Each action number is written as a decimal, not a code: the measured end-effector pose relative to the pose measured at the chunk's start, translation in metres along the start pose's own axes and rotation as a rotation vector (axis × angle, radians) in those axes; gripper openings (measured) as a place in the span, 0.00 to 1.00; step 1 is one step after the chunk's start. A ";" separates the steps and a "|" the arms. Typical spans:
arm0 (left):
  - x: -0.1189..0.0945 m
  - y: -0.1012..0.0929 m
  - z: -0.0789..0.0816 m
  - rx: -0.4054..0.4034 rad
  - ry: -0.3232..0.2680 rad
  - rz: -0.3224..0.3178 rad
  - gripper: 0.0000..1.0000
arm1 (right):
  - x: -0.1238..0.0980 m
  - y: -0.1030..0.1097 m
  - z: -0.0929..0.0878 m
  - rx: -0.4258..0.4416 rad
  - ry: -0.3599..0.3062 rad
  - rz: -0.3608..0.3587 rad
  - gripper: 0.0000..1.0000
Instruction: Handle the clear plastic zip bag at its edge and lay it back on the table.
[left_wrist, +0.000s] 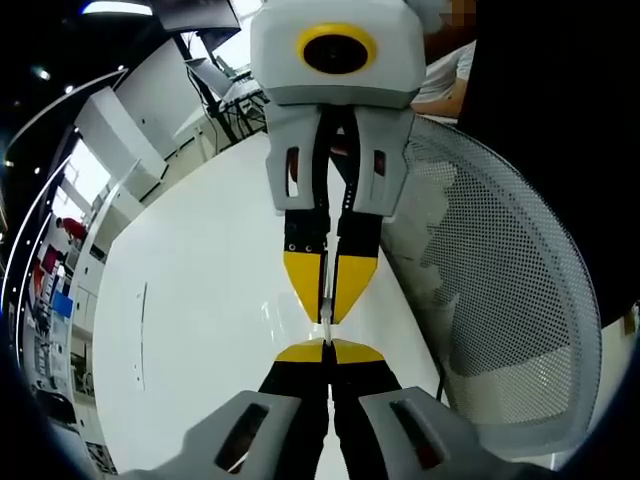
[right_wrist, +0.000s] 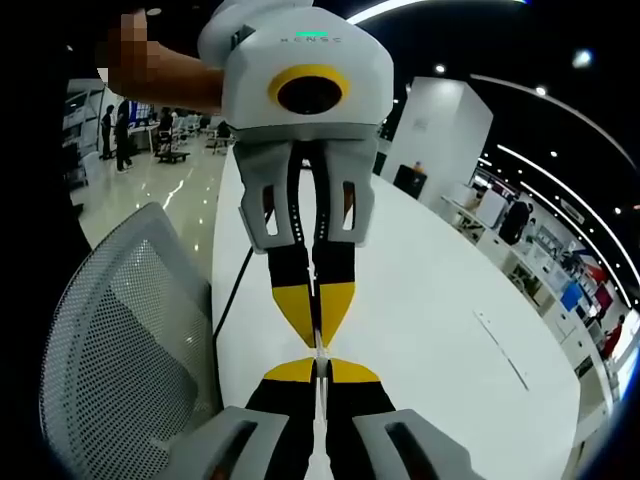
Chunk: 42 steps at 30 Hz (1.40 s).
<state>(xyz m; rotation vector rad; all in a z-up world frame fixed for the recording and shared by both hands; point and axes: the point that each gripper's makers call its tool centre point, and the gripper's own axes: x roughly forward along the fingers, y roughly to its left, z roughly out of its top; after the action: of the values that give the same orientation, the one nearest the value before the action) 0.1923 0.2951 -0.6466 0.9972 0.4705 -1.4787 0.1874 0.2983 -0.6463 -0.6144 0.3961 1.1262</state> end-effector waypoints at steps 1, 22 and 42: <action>0.000 0.000 0.000 0.000 0.000 0.000 0.00 | 0.000 0.000 0.000 0.000 0.000 0.000 0.00; -0.002 0.003 -0.003 -0.005 0.001 0.004 0.00 | -0.001 -0.003 -0.003 0.019 -0.002 -0.008 0.00; -0.003 0.003 -0.003 -0.011 0.000 0.006 0.00 | 0.001 -0.005 -0.004 0.020 -0.008 -0.009 0.00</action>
<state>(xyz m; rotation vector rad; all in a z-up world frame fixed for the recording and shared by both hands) 0.1958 0.2986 -0.6445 0.9891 0.4743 -1.4696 0.1928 0.2949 -0.6488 -0.5930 0.3968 1.1149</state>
